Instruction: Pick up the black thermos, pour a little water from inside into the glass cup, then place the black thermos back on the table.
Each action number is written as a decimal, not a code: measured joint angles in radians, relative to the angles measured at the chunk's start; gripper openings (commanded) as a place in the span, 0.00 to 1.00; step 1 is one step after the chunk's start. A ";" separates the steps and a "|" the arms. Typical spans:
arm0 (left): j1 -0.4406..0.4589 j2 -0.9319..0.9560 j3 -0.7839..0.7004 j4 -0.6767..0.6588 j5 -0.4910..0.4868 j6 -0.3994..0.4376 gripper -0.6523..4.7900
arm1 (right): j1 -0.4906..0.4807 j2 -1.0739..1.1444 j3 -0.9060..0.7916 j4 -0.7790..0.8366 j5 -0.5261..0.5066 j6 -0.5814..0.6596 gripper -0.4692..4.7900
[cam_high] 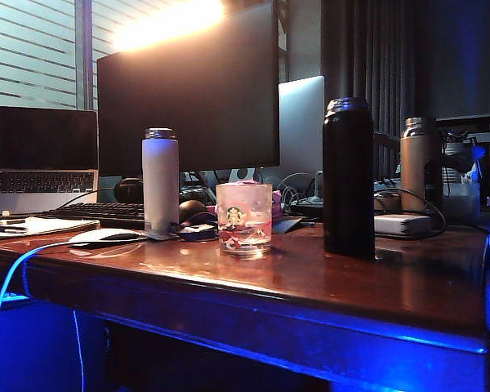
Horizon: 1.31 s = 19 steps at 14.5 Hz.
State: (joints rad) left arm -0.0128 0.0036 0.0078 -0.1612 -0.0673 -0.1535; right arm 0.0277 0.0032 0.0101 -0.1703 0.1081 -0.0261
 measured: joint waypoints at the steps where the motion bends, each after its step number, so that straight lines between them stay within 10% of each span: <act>1: 0.000 0.000 0.000 0.000 0.000 0.000 0.12 | 0.000 0.000 0.000 0.000 0.000 0.002 0.09; 10: 0.000 0.000 0.012 -0.019 0.019 -0.053 0.12 | 0.000 0.000 0.000 0.003 -0.003 0.105 0.09; 15: 0.000 0.026 0.265 -0.018 0.026 -0.091 0.11 | 0.005 0.000 0.018 0.025 -0.004 0.185 0.09; 19: 0.000 0.423 0.603 -0.017 0.075 0.016 0.11 | 0.005 0.045 0.169 0.073 0.007 0.188 0.09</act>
State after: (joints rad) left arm -0.0132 0.4263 0.6113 -0.1783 0.0078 -0.1371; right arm 0.0326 0.0479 0.1795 -0.0975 0.1150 0.1623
